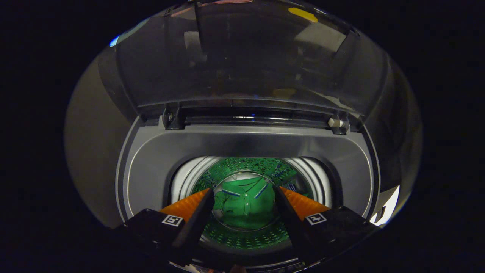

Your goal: Put the clothes into the washing machine and then close the washing machine lid.

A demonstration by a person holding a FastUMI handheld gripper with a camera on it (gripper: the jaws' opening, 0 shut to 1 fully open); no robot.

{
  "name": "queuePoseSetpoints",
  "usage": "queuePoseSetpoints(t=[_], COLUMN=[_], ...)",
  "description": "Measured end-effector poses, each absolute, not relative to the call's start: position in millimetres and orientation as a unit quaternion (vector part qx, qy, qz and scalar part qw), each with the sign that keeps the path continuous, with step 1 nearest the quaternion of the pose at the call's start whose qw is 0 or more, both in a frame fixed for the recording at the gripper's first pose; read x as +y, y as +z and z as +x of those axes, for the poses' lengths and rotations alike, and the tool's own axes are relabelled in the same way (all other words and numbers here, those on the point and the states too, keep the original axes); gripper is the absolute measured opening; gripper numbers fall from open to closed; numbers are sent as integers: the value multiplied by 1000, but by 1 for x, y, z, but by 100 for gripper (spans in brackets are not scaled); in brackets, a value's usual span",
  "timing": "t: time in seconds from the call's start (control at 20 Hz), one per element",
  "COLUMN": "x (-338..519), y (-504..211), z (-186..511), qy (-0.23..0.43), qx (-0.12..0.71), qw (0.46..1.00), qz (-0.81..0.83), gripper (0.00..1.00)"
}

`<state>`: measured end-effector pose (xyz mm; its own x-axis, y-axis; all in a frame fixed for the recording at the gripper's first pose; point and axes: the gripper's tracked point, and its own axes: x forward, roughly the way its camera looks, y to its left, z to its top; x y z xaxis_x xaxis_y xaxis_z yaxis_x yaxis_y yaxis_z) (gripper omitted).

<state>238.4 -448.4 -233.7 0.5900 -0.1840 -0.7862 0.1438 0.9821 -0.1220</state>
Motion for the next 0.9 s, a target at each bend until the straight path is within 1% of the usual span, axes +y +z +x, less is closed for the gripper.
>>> queuePoseSetpoints(t=[0.3,0.55,0.9], x=[-446,-444,-446], y=[-129,-32,60], z=[242,248,282], qy=[-116,-114,-115], qx=[380,334,268], qw=[918,936,957], qz=[-4,3,8], gripper=[100,100,100])
